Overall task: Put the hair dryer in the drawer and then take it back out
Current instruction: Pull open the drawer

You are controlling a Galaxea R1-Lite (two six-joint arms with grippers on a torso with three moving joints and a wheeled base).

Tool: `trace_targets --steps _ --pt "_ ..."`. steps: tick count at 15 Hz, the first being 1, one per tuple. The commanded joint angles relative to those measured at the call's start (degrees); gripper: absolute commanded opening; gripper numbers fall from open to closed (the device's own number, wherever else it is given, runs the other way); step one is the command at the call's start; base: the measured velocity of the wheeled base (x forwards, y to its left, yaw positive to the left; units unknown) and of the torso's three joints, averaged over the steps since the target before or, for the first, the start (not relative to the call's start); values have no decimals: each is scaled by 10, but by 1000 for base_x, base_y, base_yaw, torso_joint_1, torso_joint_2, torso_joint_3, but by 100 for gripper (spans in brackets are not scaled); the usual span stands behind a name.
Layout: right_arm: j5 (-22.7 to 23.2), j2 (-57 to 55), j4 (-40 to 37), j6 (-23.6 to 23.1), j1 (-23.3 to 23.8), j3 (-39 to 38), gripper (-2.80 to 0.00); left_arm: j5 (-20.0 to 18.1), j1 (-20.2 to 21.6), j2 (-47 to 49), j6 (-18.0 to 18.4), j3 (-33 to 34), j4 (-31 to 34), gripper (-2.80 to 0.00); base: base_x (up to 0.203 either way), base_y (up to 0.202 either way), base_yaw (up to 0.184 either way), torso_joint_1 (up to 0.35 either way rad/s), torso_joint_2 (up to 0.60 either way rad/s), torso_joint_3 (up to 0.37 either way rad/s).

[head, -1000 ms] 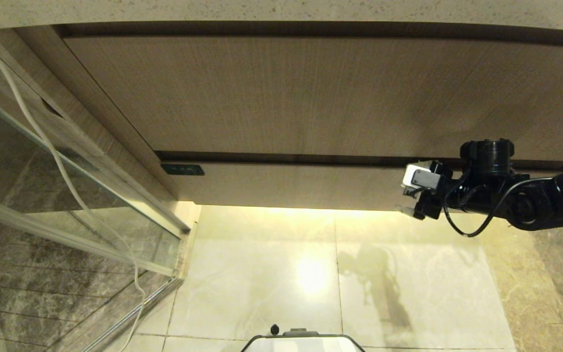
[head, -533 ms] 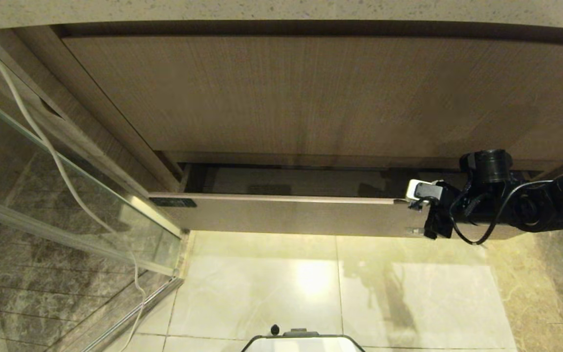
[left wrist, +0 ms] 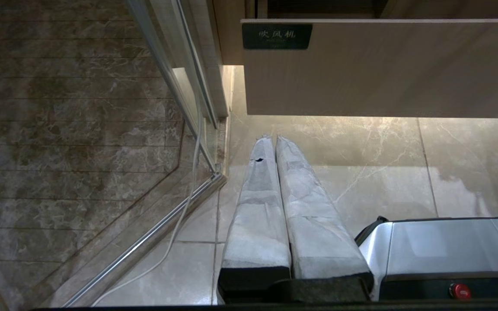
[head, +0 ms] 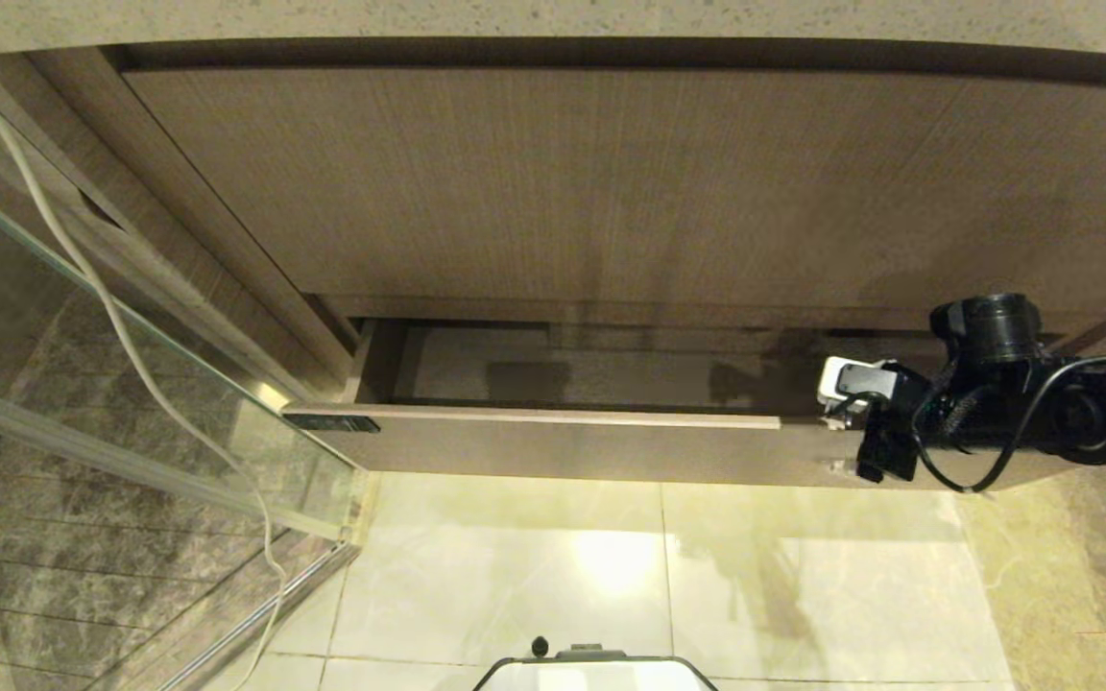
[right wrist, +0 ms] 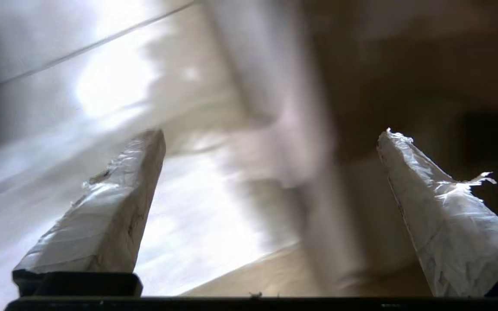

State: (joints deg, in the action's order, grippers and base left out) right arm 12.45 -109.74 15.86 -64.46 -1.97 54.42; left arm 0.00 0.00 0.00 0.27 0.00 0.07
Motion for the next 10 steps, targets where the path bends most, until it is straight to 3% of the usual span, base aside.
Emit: trace_targets --steps 1,4,6,8,10 --pt "2 72 -48 4 13 -58 0 0 0 0 0 1 0 -280 0 0 0 0 0 0" --pt "4 147 -88 14 49 -125 0 0 0 0 0 1 0 -280 0 0 0 0 0 0" --pt "4 166 -95 46 71 -131 0 0 0 0 0 1 0 -280 0 0 0 0 0 0" --pt "6 174 -97 113 73 -124 0 0 0 0 0 1 0 -280 0 0 0 0 0 0" --pt "5 194 -104 222 73 -125 0 0 0 0 0 1 0 -280 0 0 0 0 0 0"
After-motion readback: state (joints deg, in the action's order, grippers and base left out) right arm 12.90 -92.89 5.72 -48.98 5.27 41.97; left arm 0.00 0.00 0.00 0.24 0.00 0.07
